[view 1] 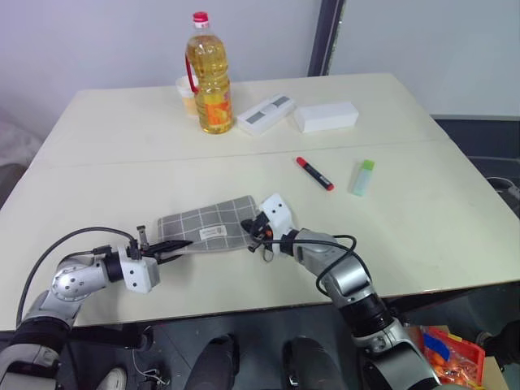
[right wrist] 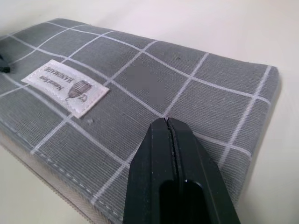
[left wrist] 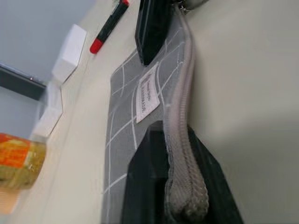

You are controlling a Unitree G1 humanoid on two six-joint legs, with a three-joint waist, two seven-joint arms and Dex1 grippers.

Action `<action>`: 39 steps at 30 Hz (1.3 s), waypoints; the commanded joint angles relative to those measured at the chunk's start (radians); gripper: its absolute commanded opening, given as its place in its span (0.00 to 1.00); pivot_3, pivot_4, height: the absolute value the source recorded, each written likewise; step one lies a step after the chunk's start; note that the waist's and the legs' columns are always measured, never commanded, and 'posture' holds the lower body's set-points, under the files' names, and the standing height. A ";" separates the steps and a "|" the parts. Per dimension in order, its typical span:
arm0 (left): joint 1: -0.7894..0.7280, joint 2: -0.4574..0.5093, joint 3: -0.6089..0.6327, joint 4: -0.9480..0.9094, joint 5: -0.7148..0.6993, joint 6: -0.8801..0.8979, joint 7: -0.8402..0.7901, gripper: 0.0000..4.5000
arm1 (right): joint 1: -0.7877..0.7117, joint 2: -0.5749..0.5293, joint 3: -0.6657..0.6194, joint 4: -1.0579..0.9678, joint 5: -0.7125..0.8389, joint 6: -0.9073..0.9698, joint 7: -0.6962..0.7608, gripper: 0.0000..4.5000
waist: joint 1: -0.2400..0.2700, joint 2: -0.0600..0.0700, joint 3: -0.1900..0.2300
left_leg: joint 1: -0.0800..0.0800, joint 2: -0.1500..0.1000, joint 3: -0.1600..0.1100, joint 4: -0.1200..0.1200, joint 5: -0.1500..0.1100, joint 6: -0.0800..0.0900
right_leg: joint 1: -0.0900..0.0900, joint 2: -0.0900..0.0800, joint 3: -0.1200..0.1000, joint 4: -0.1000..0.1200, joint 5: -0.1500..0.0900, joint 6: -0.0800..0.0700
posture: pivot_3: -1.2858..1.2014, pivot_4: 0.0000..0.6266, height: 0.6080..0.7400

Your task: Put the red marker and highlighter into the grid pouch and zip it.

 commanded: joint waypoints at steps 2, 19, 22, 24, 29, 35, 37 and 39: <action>0.043 -0.036 0.012 -0.080 -0.070 0.117 0.030 0.01 | -0.042 -0.016 -0.069 -0.019 0.004 -0.051 -0.007 0.00 | 0.001 0.000 0.000 | 0.000 0.000 0.000 0.000 0.000 0.000 | 0.000 0.000 0.000 0.000 0.000 0.000 | 0.52 0.24 1.00; 0.119 -0.339 0.069 -0.600 -0.030 0.791 0.367 0.00 | -0.122 -0.221 -0.257 -0.164 0.155 0.132 0.111 0.99 | -0.002 0.000 0.001 | -0.001 0.001 0.000 0.004 0.000 0.000 | -0.001 0.002 0.001 0.006 0.000 0.002 | 0.52 0.24 1.00; 0.117 -0.344 0.064 -0.606 -0.018 0.794 0.361 0.00 | -0.129 -0.198 -0.255 -0.152 0.153 0.143 0.079 0.99 | 0.001 0.000 0.001 | -0.001 0.001 -0.001 0.007 0.000 0.000 | -0.001 0.002 0.001 0.007 0.000 0.001 | 0.52 0.24 1.00; 0.115 -0.347 0.063 -0.607 -0.016 0.793 0.357 0.00 | -0.136 -0.172 -0.264 -0.153 0.166 0.159 0.058 0.99 | 0.002 0.000 0.001 | -0.002 0.001 0.000 0.009 0.000 0.000 | 0.000 0.002 0.001 0.007 0.000 0.001 | 0.52 0.24 1.00; 0.106 -0.351 0.054 -0.597 -0.001 0.778 0.347 0.00 | -0.159 -0.100 -0.288 -0.128 0.189 0.224 -0.017 0.99 | 0.002 0.000 0.001 | -0.002 0.001 0.000 0.010 0.000 0.000 | 0.000 0.002 0.001 0.007 0.000 0.001 | 0.52 0.24 1.00; 0.101 -0.359 0.054 -0.592 0.005 0.774 0.348 0.00 | -0.162 -0.057 -0.286 -0.123 0.203 0.246 -0.052 0.57 | 0.003 0.000 0.001 | -0.002 0.000 0.000 0.010 0.000 0.000 | 0.000 0.001 0.001 0.007 0.000 0.001 | 0.52 0.24 1.00; 0.101 -0.361 0.056 -0.591 0.007 0.772 0.350 0.00 | -0.159 -0.057 -0.270 -0.130 0.200 0.251 -0.052 0.33 | 0.003 0.000 0.001 | -0.002 0.000 0.000 0.010 0.000 0.000 | 0.000 0.001 0.001 0.007 0.000 0.001 | 0.52 0.24 1.00; 0.102 -0.362 0.057 -0.591 0.010 0.771 0.352 0.00 | -0.154 -0.057 -0.263 -0.137 0.200 0.254 -0.052 0.09 | 0.002 0.000 0.001 | -0.002 0.000 0.000 0.010 0.000 0.000 | 0.000 0.001 0.001 0.007 0.000 0.001 | 0.52 0.24 1.00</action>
